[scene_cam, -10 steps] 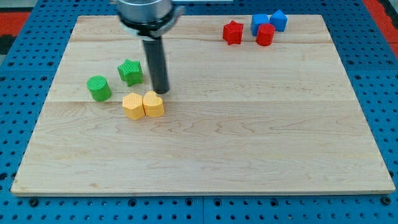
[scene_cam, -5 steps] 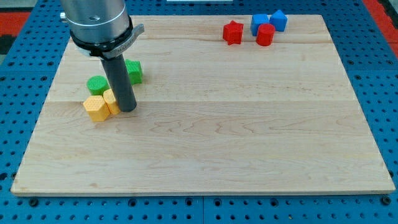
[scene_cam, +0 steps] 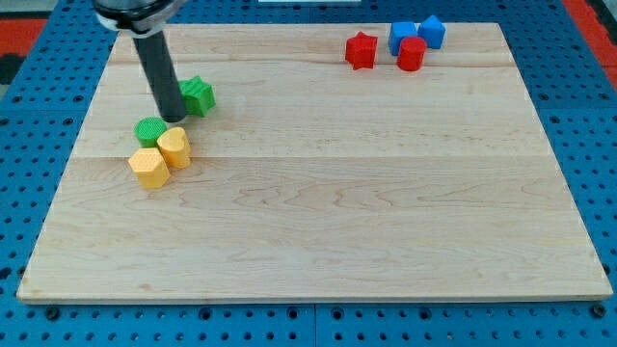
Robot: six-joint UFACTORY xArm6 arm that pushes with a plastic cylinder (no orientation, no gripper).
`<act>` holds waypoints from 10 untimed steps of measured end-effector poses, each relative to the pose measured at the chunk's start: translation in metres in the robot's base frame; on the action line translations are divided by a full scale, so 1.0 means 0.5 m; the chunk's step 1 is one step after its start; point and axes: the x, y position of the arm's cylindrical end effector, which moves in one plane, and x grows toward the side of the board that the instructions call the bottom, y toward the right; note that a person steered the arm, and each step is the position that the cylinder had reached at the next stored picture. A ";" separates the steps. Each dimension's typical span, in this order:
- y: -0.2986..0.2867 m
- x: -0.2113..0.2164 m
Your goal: Push the yellow hexagon to the bottom of the green circle
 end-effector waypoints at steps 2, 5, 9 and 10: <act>0.042 0.014; 0.002 0.136; -0.046 0.193; -0.048 0.242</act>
